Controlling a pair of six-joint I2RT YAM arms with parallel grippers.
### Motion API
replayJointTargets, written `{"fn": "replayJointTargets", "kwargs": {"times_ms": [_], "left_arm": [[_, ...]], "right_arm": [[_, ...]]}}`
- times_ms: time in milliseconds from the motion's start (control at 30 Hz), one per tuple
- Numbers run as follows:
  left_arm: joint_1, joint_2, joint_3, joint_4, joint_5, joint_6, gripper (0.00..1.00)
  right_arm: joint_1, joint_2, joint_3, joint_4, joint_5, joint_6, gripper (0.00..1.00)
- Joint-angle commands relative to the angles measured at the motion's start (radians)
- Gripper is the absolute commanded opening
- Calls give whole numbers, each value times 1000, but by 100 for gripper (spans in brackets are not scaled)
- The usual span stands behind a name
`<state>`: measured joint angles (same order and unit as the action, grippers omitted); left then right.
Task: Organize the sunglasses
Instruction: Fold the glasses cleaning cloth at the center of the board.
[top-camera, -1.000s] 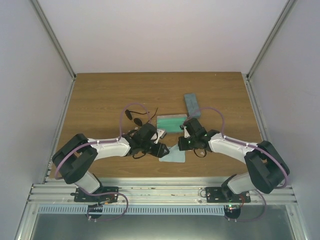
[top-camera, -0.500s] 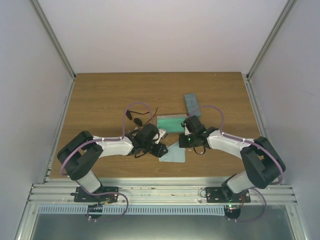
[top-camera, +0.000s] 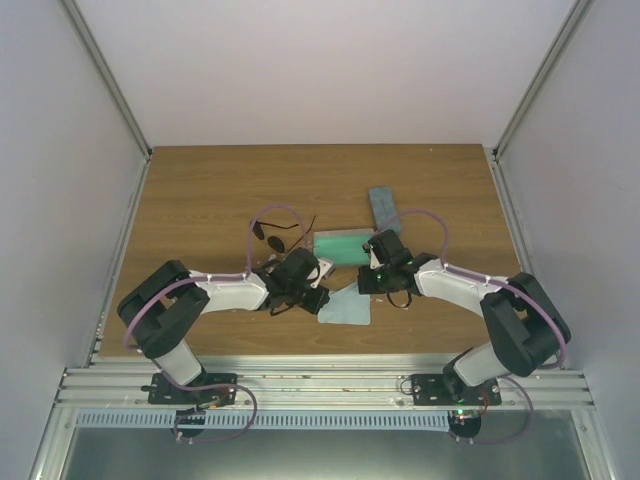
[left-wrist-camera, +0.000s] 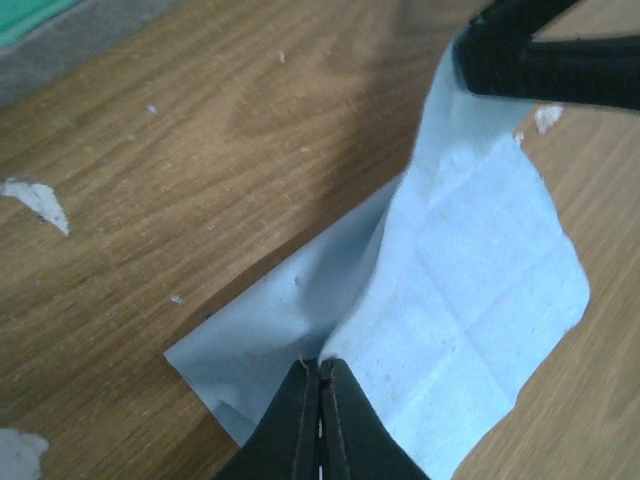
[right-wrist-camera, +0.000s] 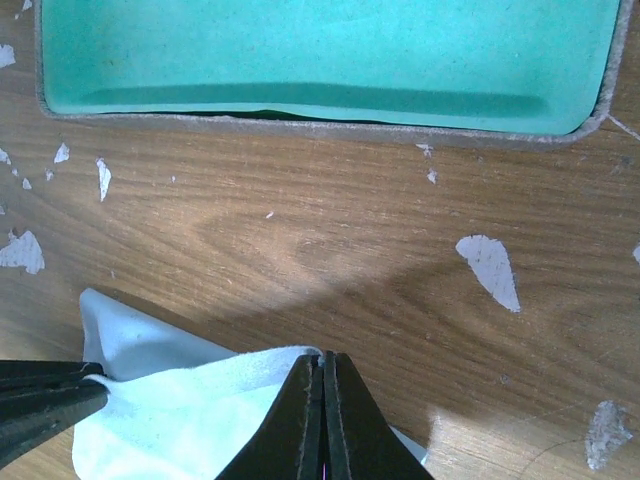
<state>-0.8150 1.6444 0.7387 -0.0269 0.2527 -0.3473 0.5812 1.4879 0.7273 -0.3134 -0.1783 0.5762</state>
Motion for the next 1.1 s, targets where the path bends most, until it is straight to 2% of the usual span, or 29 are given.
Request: {"fn": "replayJointTargets", "kwargs": {"times_ms": [0,233,467,1067], "left_arm": [[-8,-30,42,15,-64,6,0],[-6,-74,94,-106,-107,37,0],[8,-84,130,-184,-85,65,0],[50,-65,122,-200,35,48,0]], "right_arm": [[-11,-6,11,14,-8,-6,1],[-11,-59,-8,1,-17,-21,0],[-13,-93,-37,-18,-10,-32,1],[-20,-134,-76,-19,-54,-42,1]]}}
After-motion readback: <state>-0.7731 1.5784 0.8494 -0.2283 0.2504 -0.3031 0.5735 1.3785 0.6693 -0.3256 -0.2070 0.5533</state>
